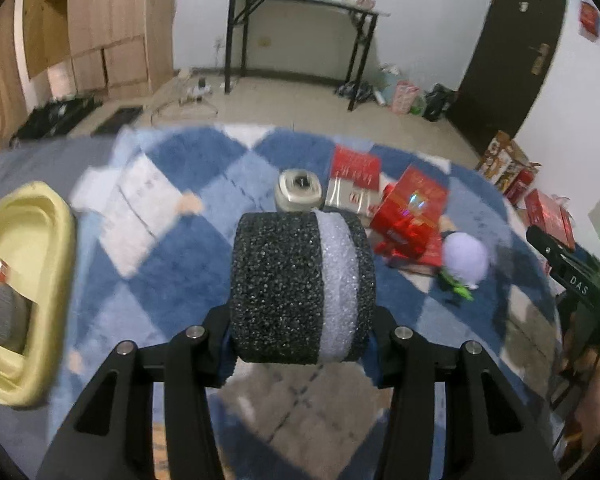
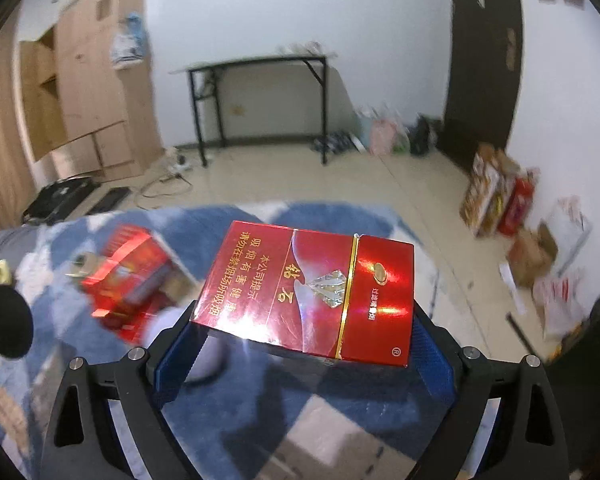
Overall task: Organize rigid objects
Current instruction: 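Grasp the black-and-white foam roll with the left tool while the right tool grasps the red cigarette pack, then lift the foam roll and red cigarette pack off the rug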
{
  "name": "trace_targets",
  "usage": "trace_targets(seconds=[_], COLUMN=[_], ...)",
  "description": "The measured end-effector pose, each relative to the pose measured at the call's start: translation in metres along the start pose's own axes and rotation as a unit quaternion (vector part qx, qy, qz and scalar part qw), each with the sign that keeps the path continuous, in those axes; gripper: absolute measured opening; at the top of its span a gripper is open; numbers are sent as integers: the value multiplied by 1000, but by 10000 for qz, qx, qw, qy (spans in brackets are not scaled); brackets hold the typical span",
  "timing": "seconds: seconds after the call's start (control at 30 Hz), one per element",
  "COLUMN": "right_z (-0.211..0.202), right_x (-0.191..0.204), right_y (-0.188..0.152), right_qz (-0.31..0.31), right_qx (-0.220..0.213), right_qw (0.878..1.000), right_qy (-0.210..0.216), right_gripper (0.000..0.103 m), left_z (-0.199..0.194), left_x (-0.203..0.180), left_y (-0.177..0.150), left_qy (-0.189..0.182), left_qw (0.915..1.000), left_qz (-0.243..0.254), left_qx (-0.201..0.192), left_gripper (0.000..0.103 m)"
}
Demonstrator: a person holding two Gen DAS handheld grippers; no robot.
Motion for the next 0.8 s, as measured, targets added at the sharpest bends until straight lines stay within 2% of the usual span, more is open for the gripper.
trace_targets(seconds=[0.17, 0.33, 0.4, 0.5, 0.6, 0.67, 0.7, 0.8], right_z=[-57, -88, -106, -138, -154, -153, -146, -137], right_x=[10, 6, 2, -3, -8, -10, -11, -5], right_y=[0, -8, -8, -9, -27, -48, -54, -57], right_qz=[19, 4, 20, -61, 31, 98, 167, 200], right_qx=[3, 278, 252, 82, -69, -102, 20, 59], right_qw=[9992, 9987, 9988, 9995, 9997, 9999, 9999, 9997], right_qy=[396, 430, 424, 314, 232, 67, -38, -163], right_gripper=[94, 94, 94, 95, 95, 95, 95, 94], left_z=[-62, -98, -109, -115, -108, -98, -95, -92], left_x=[22, 47, 56, 71, 68, 69, 70, 70], left_y=[-1, -13, -17, -27, -44, -52, -53, -49], left_qy=[55, 176, 246, 453, 618, 592, 554, 562], left_qw=[9997, 9996, 9992, 9973, 9960, 9961, 9963, 9964], left_qz=[57, 51, 31, -381, -303, -427, -468, -402], left_qx=[-226, -237, -322, -434, -566, -504, -464, -500], left_gripper=[51, 51, 51, 51, 51, 51, 51, 51])
Point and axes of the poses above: each gripper's, at about its wrist camera, not at the fingertips, and z roughly the way its jaws point, x to its left, y to its top, the point moved 2 cm from there along z, roughly the way its jaws point, and after that the axes turned 8 degrees about z, right-handed, at the moved point
